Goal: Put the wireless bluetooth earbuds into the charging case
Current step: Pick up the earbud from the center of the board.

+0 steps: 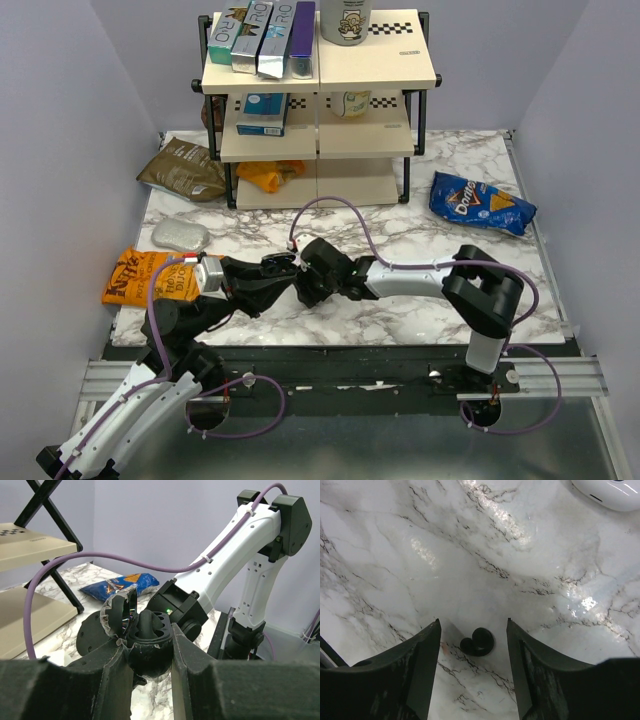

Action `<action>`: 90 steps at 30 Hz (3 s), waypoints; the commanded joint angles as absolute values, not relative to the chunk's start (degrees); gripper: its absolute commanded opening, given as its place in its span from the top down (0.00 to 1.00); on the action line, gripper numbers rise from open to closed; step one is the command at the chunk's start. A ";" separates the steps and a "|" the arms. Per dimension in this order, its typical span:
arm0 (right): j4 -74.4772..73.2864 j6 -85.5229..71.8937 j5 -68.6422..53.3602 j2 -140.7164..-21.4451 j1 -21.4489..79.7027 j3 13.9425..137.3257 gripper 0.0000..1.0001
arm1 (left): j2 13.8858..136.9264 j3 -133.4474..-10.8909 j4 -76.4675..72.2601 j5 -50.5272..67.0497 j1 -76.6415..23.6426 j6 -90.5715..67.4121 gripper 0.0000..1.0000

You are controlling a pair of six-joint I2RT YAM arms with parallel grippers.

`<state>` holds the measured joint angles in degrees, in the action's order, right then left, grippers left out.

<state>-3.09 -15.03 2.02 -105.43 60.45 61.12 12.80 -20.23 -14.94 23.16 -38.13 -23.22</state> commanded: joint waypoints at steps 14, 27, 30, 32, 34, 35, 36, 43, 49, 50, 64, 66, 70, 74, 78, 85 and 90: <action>-0.53 -23.29 7.38 -98.17 59.24 51.51 0.42 | 11.87 -20.39 -15.56 23.55 -38.32 -23.64 1.00; -0.44 -24.61 7.21 -100.19 59.15 52.12 0.43 | 11.95 -20.39 -15.47 23.55 -38.32 -23.56 1.00; -0.35 -24.35 7.03 -100.63 59.06 52.73 0.43 | 11.95 -20.39 -15.38 23.47 -38.32 -23.47 1.00; -0.35 -24.26 6.94 -101.07 59.15 53.34 0.43 | 11.95 -20.39 -15.38 23.47 -38.41 -23.55 1.00; -0.44 -24.17 6.94 -101.51 59.15 53.70 0.43 | 11.95 -20.39 -15.38 23.47 -38.32 -23.55 1.00; -0.44 -24.17 6.86 -101.77 59.06 53.88 0.43 | 11.95 -20.48 -15.29 23.47 -38.32 -23.55 1.00; -0.53 -24.08 6.77 -101.86 59.06 54.14 0.43 | 12.04 -20.39 -15.21 23.47 -38.32 -23.47 1.00; -1.49 -23.64 6.59 -103.45 59.15 55.72 0.44 | 11.87 -20.57 -14.94 23.55 -38.32 -23.38 1.00; -1.93 -23.29 5.98 -103.97 59.06 56.16 0.47 | 11.95 -20.57 -15.03 23.55 -38.32 -23.38 1.00; -2.28 -23.20 5.80 -104.06 59.15 56.42 0.49 | 11.95 -20.48 -15.12 23.55 -38.32 -23.29 1.00; -4.13 -23.12 3.87 -105.91 59.06 58.62 0.67 | 11.78 -20.39 -15.12 23.56 -38.32 -23.55 1.00; -4.13 -23.29 3.69 -106.00 59.15 58.80 0.68 | 11.78 -20.48 -15.12 23.55 -38.32 -23.56 1.00; -4.31 -23.55 3.16 -106.35 59.06 58.89 0.69 | 11.87 -20.48 -15.29 23.64 -38.32 -23.56 1.00; -4.48 -23.64 2.99 -106.44 59.06 58.97 0.72 | 11.87 -20.48 -15.29 23.64 -38.41 -23.64 1.00; -4.48 -23.82 2.90 -106.44 59.15 59.24 0.81 | 11.87 -20.48 -15.21 23.55 -38.32 -23.47 1.00; -4.83 -24.34 4.04 -104.77 59.06 58.54 0.99 | 11.78 -20.57 -15.21 23.64 -38.32 -23.47 1.00; -4.92 -23.91 5.71 -100.64 59.15 57.31 0.99 | 11.87 -20.48 -15.38 23.47 -38.32 -23.47 1.00</action>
<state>-2.55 -24.12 2.87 -103.35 59.24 59.02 12.58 -20.23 -14.87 23.16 -38.13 -23.22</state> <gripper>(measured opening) 0.015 0.369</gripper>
